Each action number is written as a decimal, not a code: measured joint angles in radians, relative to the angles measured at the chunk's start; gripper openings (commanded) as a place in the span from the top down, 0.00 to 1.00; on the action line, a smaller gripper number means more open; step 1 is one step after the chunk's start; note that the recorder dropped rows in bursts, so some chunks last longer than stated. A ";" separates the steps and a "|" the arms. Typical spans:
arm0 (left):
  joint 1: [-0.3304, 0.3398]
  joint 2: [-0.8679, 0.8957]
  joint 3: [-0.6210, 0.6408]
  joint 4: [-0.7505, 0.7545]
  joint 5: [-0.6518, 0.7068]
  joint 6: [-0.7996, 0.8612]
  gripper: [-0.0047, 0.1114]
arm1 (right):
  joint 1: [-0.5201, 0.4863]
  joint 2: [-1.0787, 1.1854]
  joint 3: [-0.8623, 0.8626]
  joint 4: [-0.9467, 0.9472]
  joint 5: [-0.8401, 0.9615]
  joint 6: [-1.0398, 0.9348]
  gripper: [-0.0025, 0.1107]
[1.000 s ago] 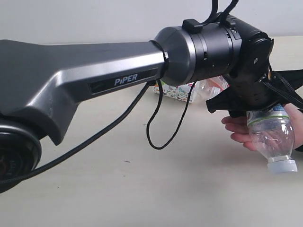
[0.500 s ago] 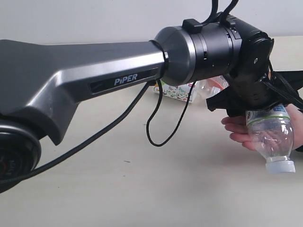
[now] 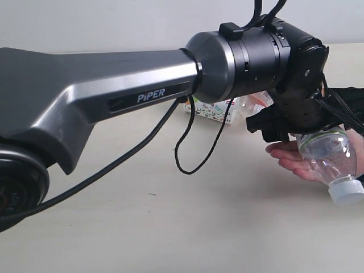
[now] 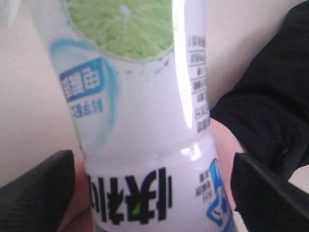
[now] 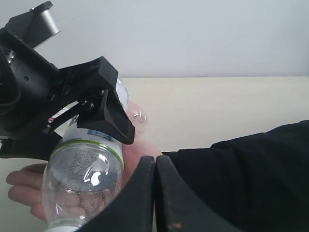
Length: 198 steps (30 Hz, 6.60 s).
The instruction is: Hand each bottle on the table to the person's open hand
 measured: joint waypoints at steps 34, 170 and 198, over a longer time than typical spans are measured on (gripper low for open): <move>0.012 -0.088 0.000 0.018 0.158 0.221 0.23 | 0.000 0.000 0.000 0.000 0.004 0.000 0.98; 0.459 -1.409 1.403 0.376 -0.164 0.456 0.96 | 0.000 0.000 0.000 0.000 0.003 0.000 0.98; 0.517 -1.481 1.490 0.422 -0.222 0.388 0.96 | 0.000 0.506 -0.624 0.263 -0.419 -0.035 0.98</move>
